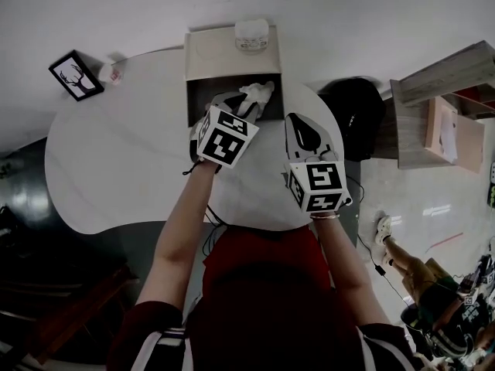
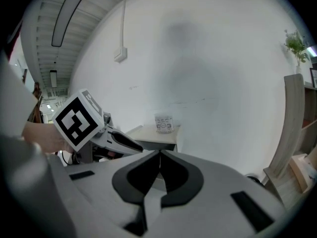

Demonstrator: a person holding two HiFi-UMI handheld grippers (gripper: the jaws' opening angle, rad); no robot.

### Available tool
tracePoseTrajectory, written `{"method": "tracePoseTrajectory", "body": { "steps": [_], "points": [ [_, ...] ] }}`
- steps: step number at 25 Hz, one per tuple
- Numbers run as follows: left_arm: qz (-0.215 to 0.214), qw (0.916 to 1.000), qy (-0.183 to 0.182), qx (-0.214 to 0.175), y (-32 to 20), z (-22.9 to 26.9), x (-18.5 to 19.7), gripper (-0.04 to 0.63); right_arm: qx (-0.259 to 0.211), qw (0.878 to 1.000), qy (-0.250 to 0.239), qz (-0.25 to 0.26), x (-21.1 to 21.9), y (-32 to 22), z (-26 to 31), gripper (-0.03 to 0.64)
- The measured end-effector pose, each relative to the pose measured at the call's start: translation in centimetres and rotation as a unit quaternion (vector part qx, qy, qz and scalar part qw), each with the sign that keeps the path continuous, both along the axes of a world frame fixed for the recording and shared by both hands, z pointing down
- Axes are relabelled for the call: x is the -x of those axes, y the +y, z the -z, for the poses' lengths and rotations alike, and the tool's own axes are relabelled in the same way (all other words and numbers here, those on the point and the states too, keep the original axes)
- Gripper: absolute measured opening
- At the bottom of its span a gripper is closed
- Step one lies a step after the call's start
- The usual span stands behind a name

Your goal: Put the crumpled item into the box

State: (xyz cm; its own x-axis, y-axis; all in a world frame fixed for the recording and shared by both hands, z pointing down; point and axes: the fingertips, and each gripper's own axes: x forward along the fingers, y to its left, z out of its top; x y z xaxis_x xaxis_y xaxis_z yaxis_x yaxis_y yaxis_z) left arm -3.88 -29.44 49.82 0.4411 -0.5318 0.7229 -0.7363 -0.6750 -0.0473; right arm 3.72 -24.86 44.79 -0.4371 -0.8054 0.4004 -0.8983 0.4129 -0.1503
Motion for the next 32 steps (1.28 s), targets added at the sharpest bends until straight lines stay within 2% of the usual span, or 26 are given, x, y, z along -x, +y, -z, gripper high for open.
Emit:
{"method": "tracePoseTrajectory", "body": {
  "steps": [3, 12, 16, 26, 32],
  "points": [
    [0.014, 0.9993, 0.024, -0.024, 0.4, 1.4, 0.7, 0.109, -0.007, 1.000, -0.003, 0.000, 0.4, 0.5, 0.6, 0.015],
    [0.052, 0.9940, 0.075, -0.060, 3.4, 4.4, 2.2, 0.094, -0.026, 1.000, -0.007, -0.011, 1.0, 3.1, 2.5, 0.015],
    [0.068, 0.9896, 0.101, -0.077, 5.4, 5.8, 3.0, 0.070, -0.038, 0.999, -0.009, -0.014, 1.4, 4.6, 3.4, 0.015],
    [0.086, 0.9787, 0.132, -0.132, 10.9, 9.7, 4.8, 0.040, -0.061, 0.998, -0.019, -0.012, 3.0, 9.0, 5.5, 0.015],
    [0.106, 0.9703, 0.166, -0.141, 13.9, 10.9, 6.5, 0.034, -0.070, 0.997, -0.024, -0.009, 4.3, 11.5, 6.5, 0.015]
  ]
}}
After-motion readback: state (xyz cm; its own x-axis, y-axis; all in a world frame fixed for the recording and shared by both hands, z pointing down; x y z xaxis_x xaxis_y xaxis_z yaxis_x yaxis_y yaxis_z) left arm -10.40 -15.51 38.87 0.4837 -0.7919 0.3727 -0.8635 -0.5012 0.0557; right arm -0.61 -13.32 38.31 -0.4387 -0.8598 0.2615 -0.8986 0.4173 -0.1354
